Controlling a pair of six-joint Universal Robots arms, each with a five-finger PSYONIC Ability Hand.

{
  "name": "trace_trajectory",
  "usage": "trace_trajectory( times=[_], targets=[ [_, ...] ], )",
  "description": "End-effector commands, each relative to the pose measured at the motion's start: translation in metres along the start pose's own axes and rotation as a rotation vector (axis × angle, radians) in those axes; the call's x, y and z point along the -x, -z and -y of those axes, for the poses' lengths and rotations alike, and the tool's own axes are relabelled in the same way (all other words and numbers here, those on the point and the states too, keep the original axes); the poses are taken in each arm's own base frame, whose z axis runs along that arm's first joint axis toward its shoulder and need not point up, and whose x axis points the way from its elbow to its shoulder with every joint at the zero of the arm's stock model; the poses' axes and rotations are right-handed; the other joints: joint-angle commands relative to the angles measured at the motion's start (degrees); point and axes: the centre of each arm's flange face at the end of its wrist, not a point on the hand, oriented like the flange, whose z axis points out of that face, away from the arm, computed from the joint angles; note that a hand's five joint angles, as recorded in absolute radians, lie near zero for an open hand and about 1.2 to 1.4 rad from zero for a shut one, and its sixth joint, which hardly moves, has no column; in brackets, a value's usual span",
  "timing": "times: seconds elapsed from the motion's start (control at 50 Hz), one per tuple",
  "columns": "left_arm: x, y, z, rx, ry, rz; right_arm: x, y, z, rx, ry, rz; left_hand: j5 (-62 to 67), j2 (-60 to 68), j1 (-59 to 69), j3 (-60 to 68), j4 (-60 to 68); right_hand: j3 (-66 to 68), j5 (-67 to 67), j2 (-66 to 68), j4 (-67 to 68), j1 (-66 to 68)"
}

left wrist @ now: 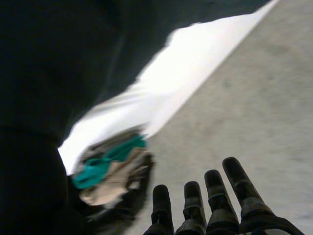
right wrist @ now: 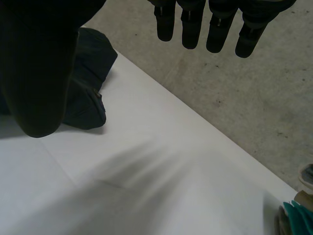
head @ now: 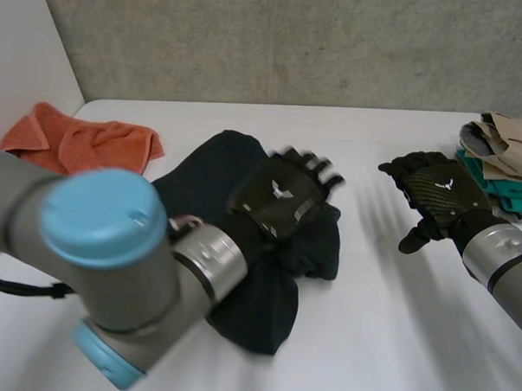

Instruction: Fold the laundry.

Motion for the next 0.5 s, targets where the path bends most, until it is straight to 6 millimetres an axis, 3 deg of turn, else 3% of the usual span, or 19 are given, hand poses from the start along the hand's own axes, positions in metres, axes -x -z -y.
trace_trajectory(
  times=[0.02, 0.08, 0.1, 0.18, 0.22, 0.3, 0.5],
  targets=[
    [0.074, 0.017, 0.009, 0.017, -0.003, 0.195, 0.007, 0.002, 0.011, 0.035, -0.006, 0.050, -0.9, -0.6, -0.8, -1.0, -0.6, -2.4, -2.8, -2.5, -2.3, -3.8],
    [0.092, 0.021, 0.001, 0.054, 0.004, 0.245, 0.015, 0.006, 0.017, 0.056, -0.016, 0.085, 0.2, 0.4, 0.2, 0.0, 0.4, -2.4, -2.8, -2.5, -2.3, -3.8],
    [0.106, 0.023, -0.006, 0.088, 0.008, 0.289, 0.017, 0.007, 0.018, 0.059, -0.018, 0.098, 0.2, 0.4, 0.2, 0.0, 0.4, -2.4, -2.8, -2.5, -2.3, -3.8],
    [0.127, 0.026, -0.029, 0.187, 0.024, 0.351, 0.029, 0.009, 0.017, 0.073, -0.012, 0.139, 0.5, 0.7, 0.5, 0.3, 0.7, -2.4, -2.8, -2.5, -2.3, -3.8],
    [0.129, 0.025, -0.044, 0.238, 0.040, 0.348, 0.037, 0.011, 0.017, 0.074, -0.004, 0.160, 0.7, 0.9, 0.7, 0.5, 0.9, -2.4, -2.8, -2.5, -2.3, -3.8],
    [0.133, 0.028, -0.082, 0.387, 0.089, 0.337, 0.069, 0.016, 0.019, 0.060, 0.065, 0.239, 1.0, 1.2, 1.0, 0.8, 1.2, -2.4, -2.8, -2.5, -2.3, -3.8],
    [0.115, 0.040, -0.101, 0.513, 0.148, 0.272, 0.084, 0.011, 0.012, 0.048, 0.102, 0.280, 2.5, 2.7, 2.6, 2.3, 2.8, -2.4, -2.8, -2.5, -2.3, -3.8]
  ],
)
